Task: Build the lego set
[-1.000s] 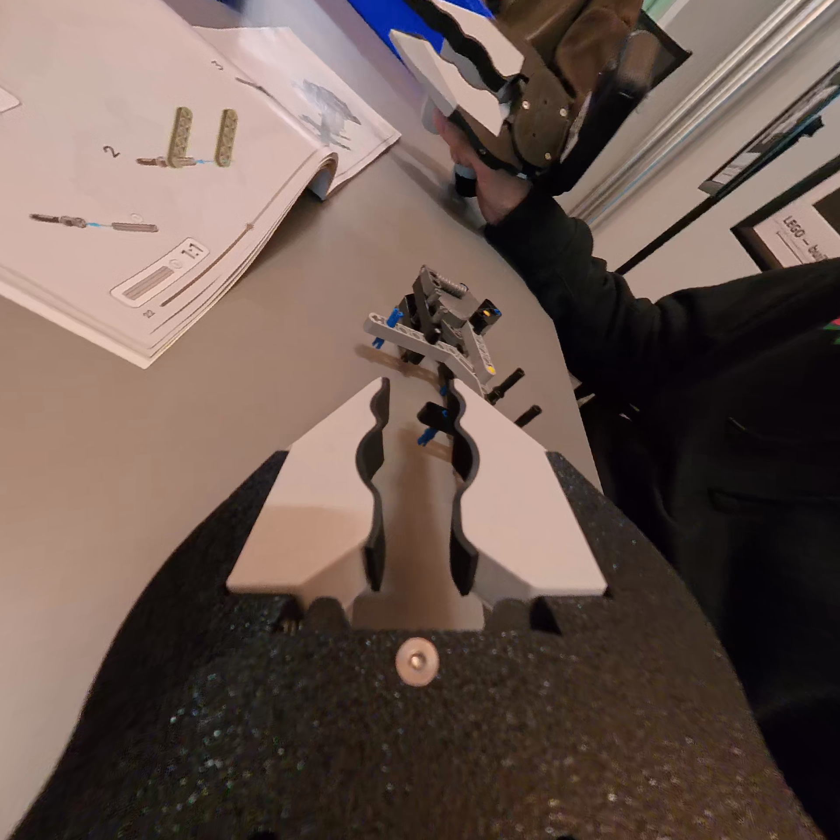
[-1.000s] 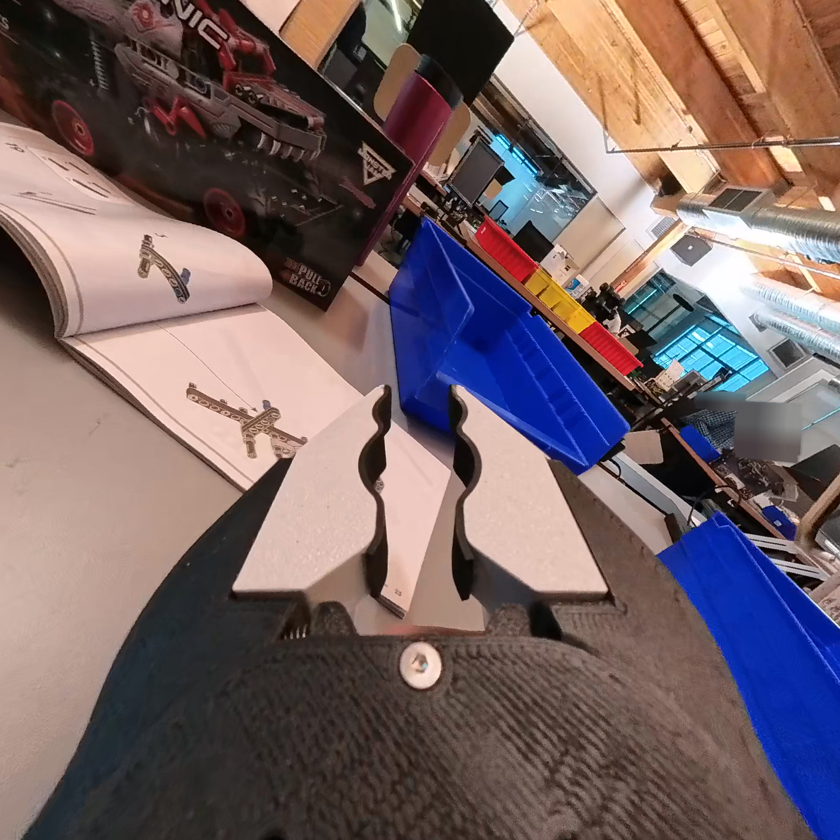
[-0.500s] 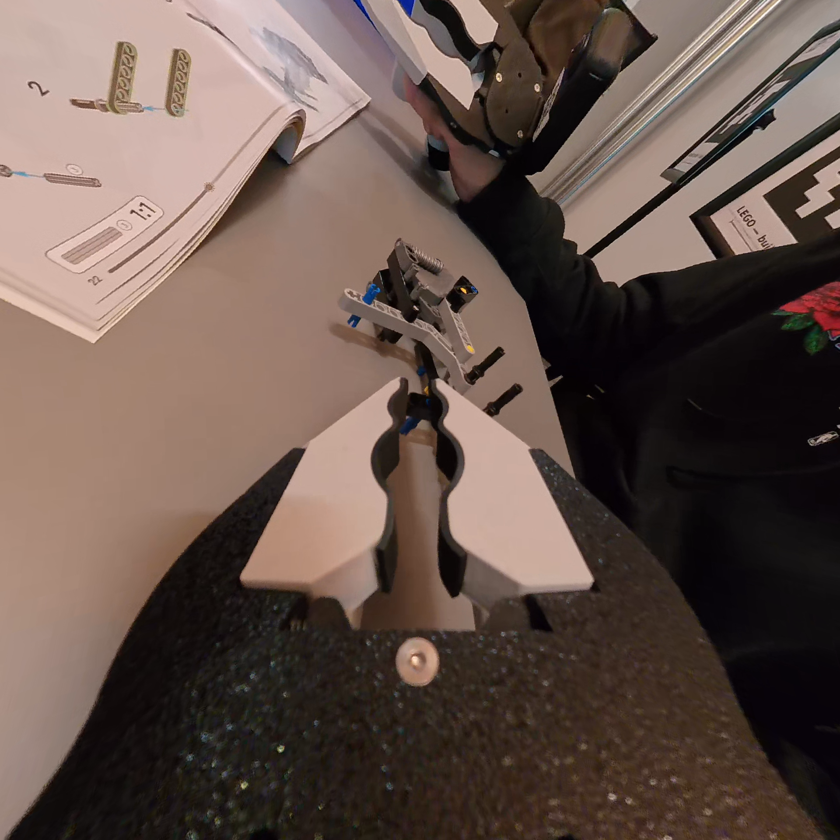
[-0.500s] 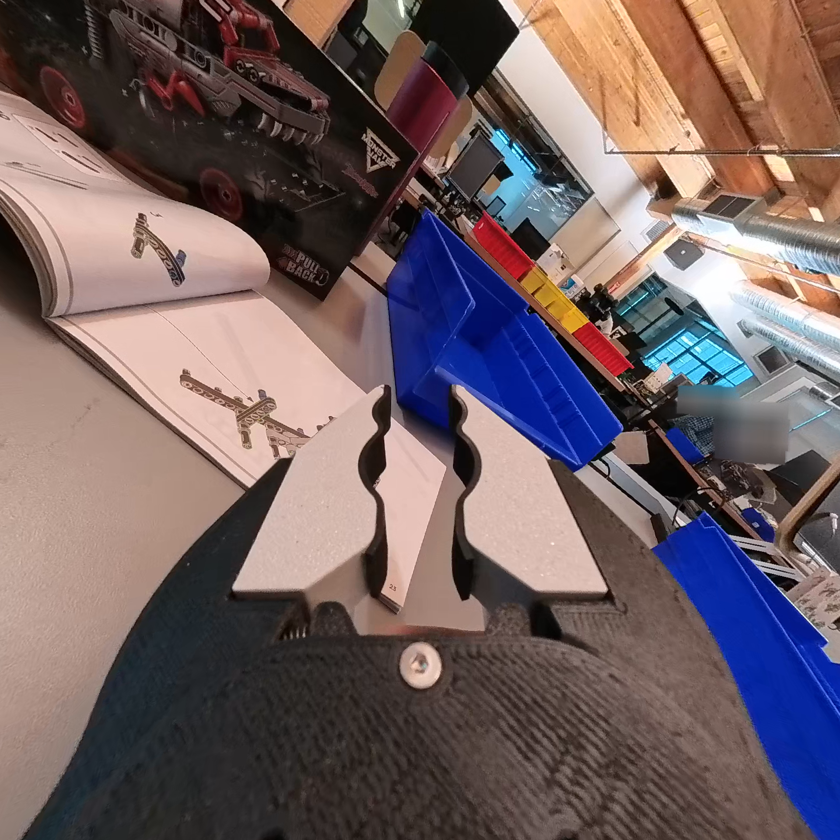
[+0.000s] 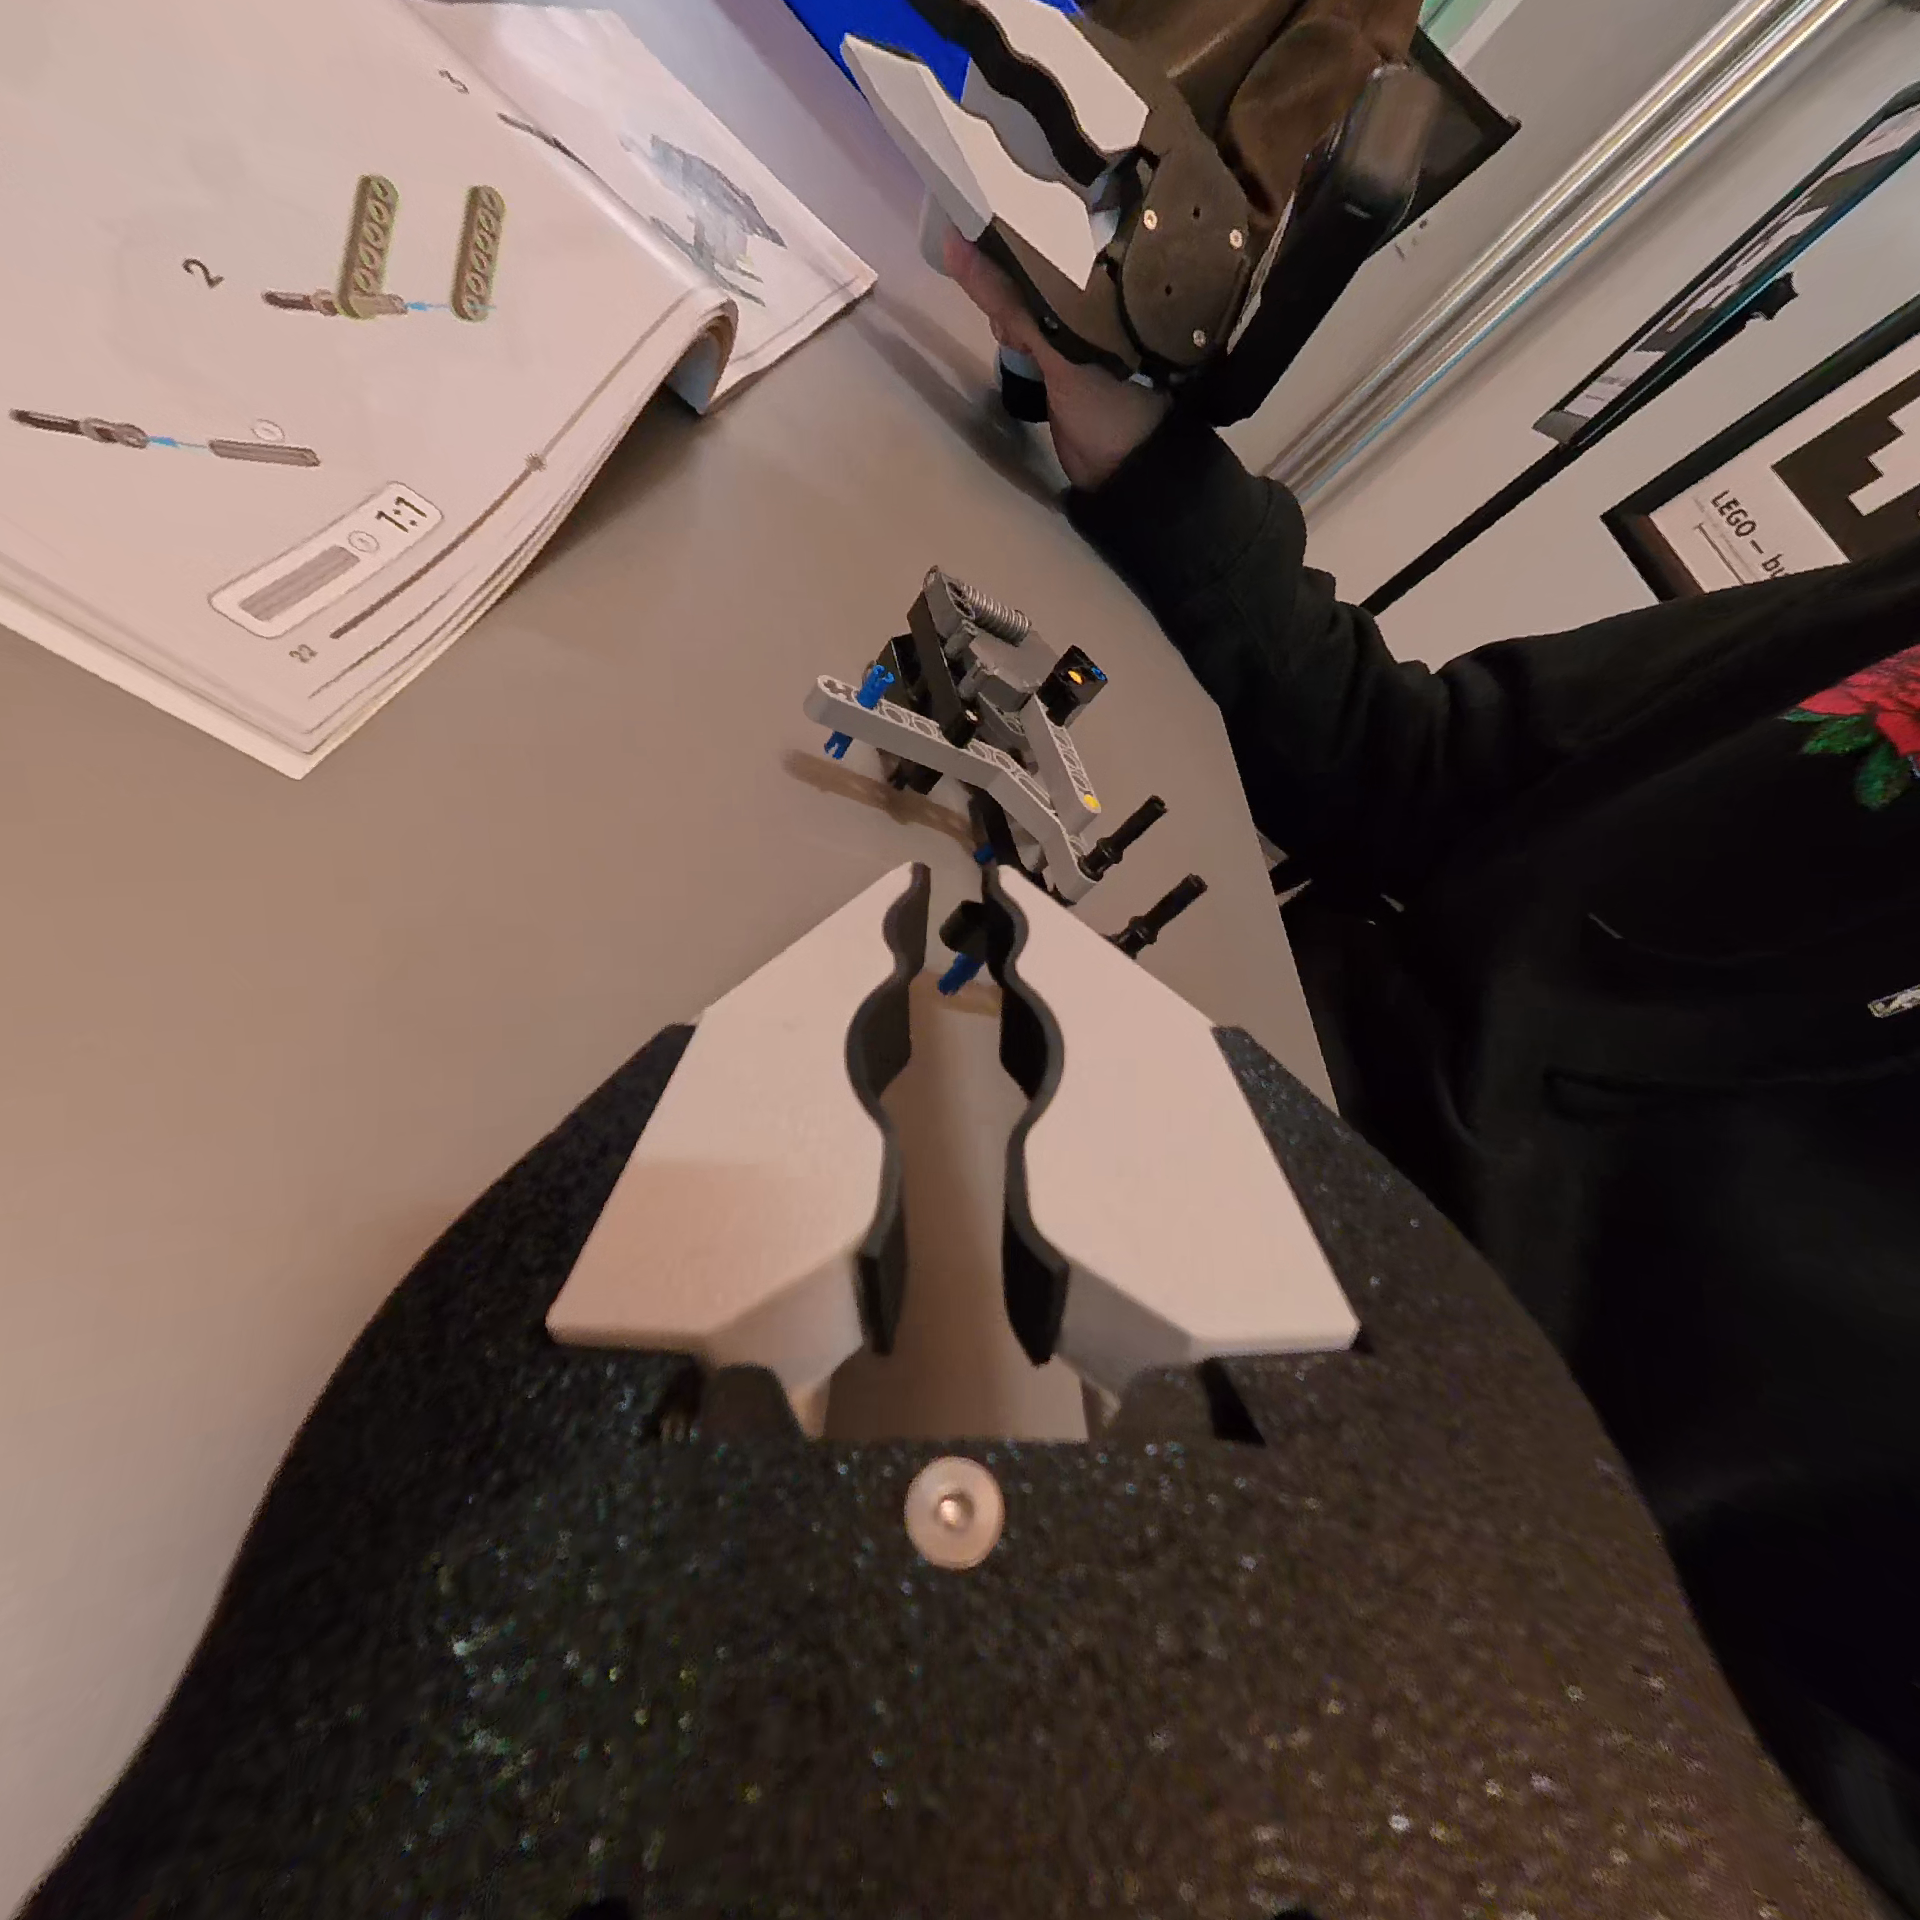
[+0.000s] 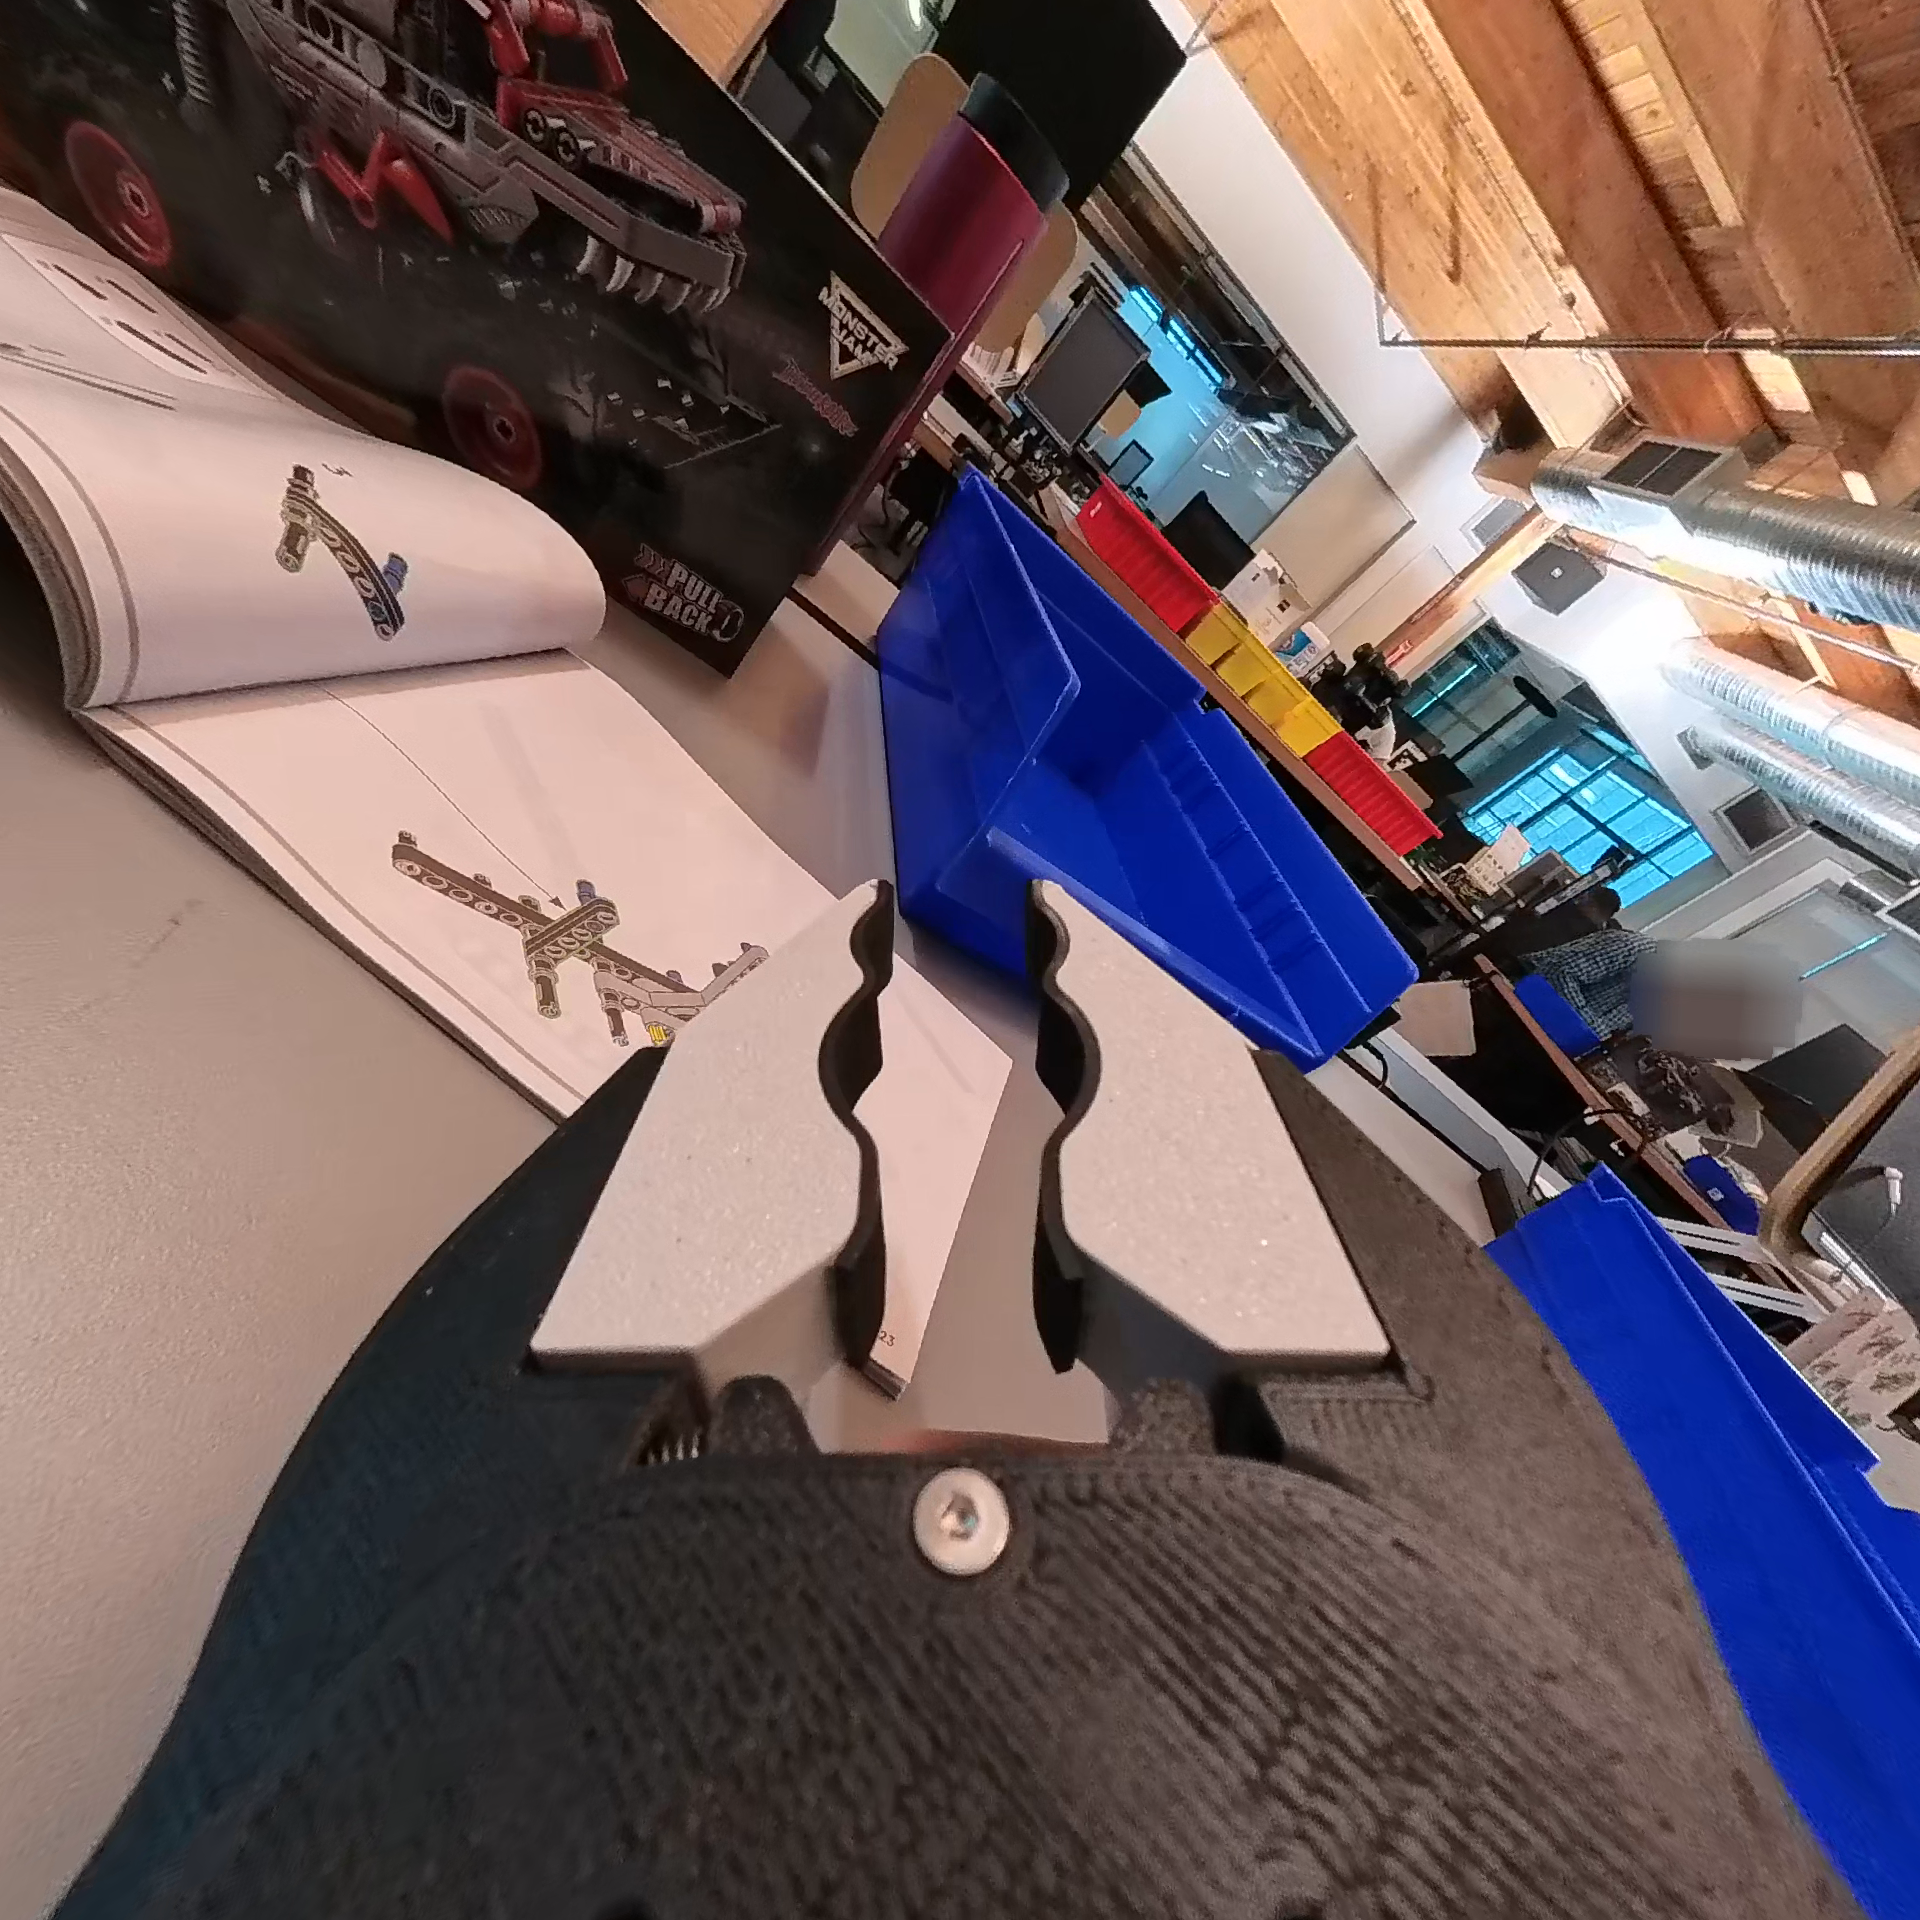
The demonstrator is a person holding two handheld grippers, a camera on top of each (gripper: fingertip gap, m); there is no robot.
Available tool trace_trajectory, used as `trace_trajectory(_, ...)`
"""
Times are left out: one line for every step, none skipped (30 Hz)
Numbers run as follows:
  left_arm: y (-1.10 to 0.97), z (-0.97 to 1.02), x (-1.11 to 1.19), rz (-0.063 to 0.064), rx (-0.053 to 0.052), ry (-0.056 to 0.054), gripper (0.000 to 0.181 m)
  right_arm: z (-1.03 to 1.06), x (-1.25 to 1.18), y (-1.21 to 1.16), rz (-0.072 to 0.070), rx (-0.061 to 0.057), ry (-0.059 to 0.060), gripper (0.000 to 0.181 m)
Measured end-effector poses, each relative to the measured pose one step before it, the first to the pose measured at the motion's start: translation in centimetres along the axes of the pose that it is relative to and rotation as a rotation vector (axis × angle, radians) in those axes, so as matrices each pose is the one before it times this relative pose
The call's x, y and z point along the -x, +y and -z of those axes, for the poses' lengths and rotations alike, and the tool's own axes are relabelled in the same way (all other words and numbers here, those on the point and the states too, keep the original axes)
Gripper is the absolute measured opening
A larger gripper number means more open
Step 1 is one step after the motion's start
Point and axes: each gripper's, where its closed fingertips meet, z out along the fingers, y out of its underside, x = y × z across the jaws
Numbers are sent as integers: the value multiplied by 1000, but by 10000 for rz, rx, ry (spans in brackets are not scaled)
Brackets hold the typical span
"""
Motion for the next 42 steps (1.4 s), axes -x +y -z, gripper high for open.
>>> trace_trajectory(-145, 50, 17, -28, -93, -13, 8, 7, 9, -6, -2, -4, -4, 23)
trace_trajectory(-167, 33, 57, -17, -94, -37, 8, 12, -7, -11, 9, -8, 12, 22)
trace_trajectory(-153, 31, 124, -4, -90, -77, 8, -4, 23, 6, 14, -2, -9, 22)
trace_trajectory(-146, 37, 104, -5, -83, -71, 9, -16, 19, 10, 15, 10, -8, 22)
trace_trajectory(-120, 29, 5, -29, -75, -6, 9, -9, 24, 11, 19, 6, -8, 22)
trace_trajectory(-138, 51, -17, -50, -83, -12, 9, 4, 24, -6, 20, -1, -1, 22)
trace_trajectory(-162, 45, 89, -50, -95, -83, 9, 3, 11, -5, 22, -5, 2, 22)
trace_trajectory(-160, 52, 153, -45, -95, -119, 9, 4, 9, 6, 23, -3, 8, 22)
trace_trajectory(-189, 44, 93, -53, -102, -80, 9, -3, -11, -2, 18, -2, 8, 23)
trace_trajectory(-171, 44, 44, -48, -106, -44, 9, -7, 1, 23, 13, 6, 1, 22)
trace_trajectory(-141, 41, 63, -30, -88, -53, 9, 4, -54, 21, 10, 5, 33, 22)
trace_trajectory(-101, 43, 75, -12, -65, -56, 9, 22, -52, -13, 1, -13, 34, 23)
trace_trajectory(-91, 30, 105, 13, -59, -62, 9, 12, -1, -13, -8, -13, 1, 23)
trace_trajectory(-92, 23, 135, 33, -62, -73, 9, -17, 16, 12, 6, 7, -6, 23)
trace_trajectory(-101, 16, 69, 21, -64, -40, 9, -7, 38, 20, 26, 12, -11, 23)
trace_trajectory(-106, 18, 18, -9, -69, -15, 9, -3, 34, 0, 34, 8, -1, 23)
trace_trajectory(-136, 34, 63, -32, -85, -56, 9, -5, 33, 0, 29, 3, -3, 23)
trace_trajectory(-169, 33, 132, -57, -99, -116, 9, 4, 16, -8, 17, -2, 6, 23)
trace_trajectory(-226, 46, 104, -109, -129, -110, 10, 7, -17, -1, -1, -5, 9, 23)
trace_trajectory(-288, 60, -7, -165, -164, -59, 10, 1, -27, -6, -15, -3, 7, 23)
trace_trajectory(-296, 50, 15, -184, -170, -87, 10, 9, -32, -3, -12, -6, 15, 22)
trace_trajectory(-245, 40, 96, -188, -129, -142, 10, 6, -41, 5, -3, -10, 16, 23)
trace_trajectory(-193, 18, 41, -217, -85, -115, 10, 6, -20, -4, 1, -7, 9, 23)
trace_trajectory(-118, -2, 24, -229, -45, -113, 10, -1, -3, 12, 3, -2, 0, 23)
trace_trajectory(-47, -26, 65, -236, 5, -141, 10, -8, -6, 4, 5, 3, 1, 23)
trace_trajectory(-1, -50, -24, -241, 32, -97, 10, -12, -9, -4, 4, -3, 4, 22)
trace_trajectory(24, -58, -80, -207, 47, -48, 9, -2, -5, -1, -2, -5, 0, 23)
trace_trajectory(67, -81, -82, -156, 68, -29, 9, -2, -13, 4, -5, -7, 1, 23)
trace_trajectory(101, -70, -117, -125, 76, 14, 9, -2, 15, -5, -1, -3, -10, 23)
trace_trajectory(87, -78, -117, -84, 67, 33, 10, 2, -2, 4, 6, 3, -1, 23)
trace_trajectory(101, -71, -46, -36, 71, 1, 10, -5, 4, -5, 10, -4, 2, 22)
trace_trajectory(50, -44, -22, -18, 42, -1, 10, -4, 22, -16, 9, -2, -10, 23)
trace_trajectory(13, -14, -66, -27, 9, 28, 10, 0, 12, 4, 11, 2, -4, 22)
trace_trajectory(-21, 10, -20, -22, -12, 3, 10, 0, 19, 4, 9, 3, -8, 23)
trace_trajectory(-46, 23, 45, -6, -21, -39, 10, -2, 10, 0, 8, 0, -1, 23)
trace_trajectory(-39, 37, 34, -5, -23, -19, 10, -3, 1, -11, 7, -3, 1, 22)
trace_trajectory(-73, 44, -5, -5, -44, 9, 10, -1, 9, -2, 3, -2, -8, 23)
trace_trajectory(-93, 43, 10, 10, -59, -7, 10, -2, 18, 4, 4, -2, -10, 23)
trace_trajectory(-52, 27, 70, 21, -38, -32, 10, -5, 9, -14, 11, -5, -7, 23)
trace_trajectory(-22, 25, 52, 16, -13, -19, 10, -4, 18, -8, 12, -1, -4, 23)
trace_trajectory(-1, 19, 12, 11, -9, 0, 10, 7, -21, -27, 9, -19, 13, 23)
trace_trajectory(13, -7, 15, 8, -1, -4, 10, 13, -22, -39, -3, -27, 10, 23)
